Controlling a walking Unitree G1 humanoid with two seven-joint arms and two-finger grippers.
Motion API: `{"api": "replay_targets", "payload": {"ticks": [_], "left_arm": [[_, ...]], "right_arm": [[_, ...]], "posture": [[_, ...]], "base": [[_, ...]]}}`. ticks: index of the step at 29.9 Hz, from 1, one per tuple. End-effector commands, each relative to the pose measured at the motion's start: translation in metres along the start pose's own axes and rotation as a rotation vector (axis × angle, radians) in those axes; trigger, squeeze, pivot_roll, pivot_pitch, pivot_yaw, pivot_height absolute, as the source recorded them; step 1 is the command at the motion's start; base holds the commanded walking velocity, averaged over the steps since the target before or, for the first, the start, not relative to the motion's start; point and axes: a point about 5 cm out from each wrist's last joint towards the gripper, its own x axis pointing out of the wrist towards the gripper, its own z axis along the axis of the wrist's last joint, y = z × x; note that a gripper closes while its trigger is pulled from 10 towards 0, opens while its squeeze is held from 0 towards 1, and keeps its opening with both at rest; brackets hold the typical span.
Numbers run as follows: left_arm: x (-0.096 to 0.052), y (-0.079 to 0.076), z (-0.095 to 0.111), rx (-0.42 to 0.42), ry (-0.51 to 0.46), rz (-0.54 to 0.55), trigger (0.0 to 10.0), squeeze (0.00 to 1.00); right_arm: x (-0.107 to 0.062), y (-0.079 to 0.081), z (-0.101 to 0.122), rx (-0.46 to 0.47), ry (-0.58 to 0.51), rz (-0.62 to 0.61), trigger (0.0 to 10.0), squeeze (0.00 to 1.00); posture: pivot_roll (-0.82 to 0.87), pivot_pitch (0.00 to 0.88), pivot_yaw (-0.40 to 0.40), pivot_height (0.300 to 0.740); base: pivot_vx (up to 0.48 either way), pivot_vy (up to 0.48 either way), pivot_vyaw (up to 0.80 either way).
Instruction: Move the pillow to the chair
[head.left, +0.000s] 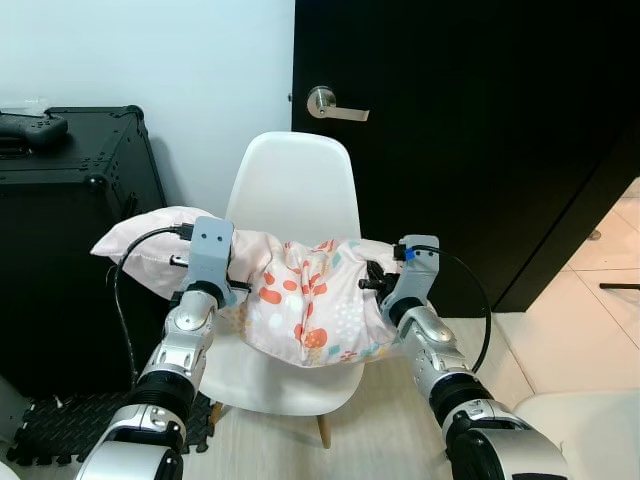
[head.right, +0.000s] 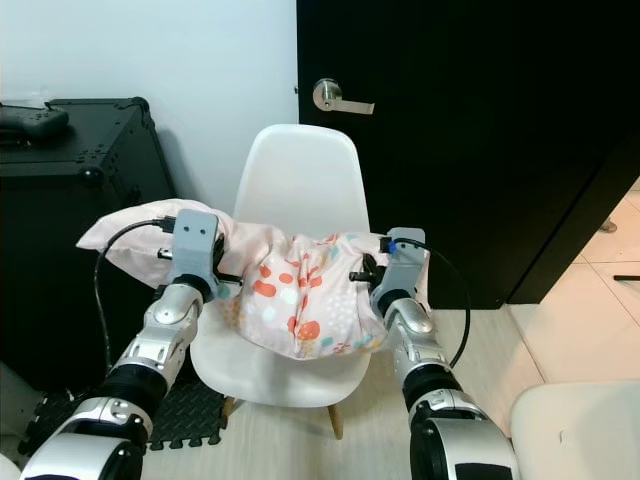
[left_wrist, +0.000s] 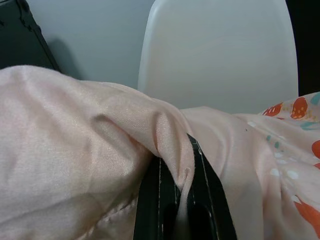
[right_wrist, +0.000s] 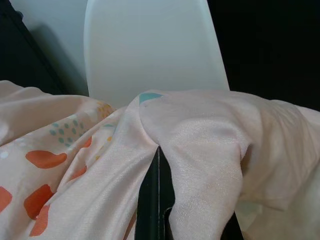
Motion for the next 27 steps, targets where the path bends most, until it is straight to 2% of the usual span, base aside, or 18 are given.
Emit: {"api": "replay_targets", "payload": {"ticks": [1, 10, 27], "left_arm": [[0.0027, -0.0097, 0.0105, 0.034, -0.06, -0.06, 10.0, 0.0], [0.0029, -0.0086, 0.0102, 0.036, -0.058, -0.061, 10.0, 0.0], [0.0022, -0.0076, 0.0084, 0.048, -0.054, -0.067, 10.0, 0.0]], "right_arm": [[0.0022, 0.0084, 0.0039, -0.017, -0.031, 0.047, 10.0, 0.0], [0.0018, 0.0085, 0.0029, -0.016, -0.027, 0.049, 10.0, 0.0], [0.0025, 0.0117, 0.0033, -0.01, -0.03, 0.061, 10.0, 0.0]], "posture": [[0.0, 0.064, -0.064, 0.672], [0.01, 0.071, -0.064, 0.642], [0.01, 0.094, -0.068, 0.642]], "base": [[0.0, 0.0, 0.0], [0.0, 0.0, 0.0], [0.0, 0.0, 0.0]]}}
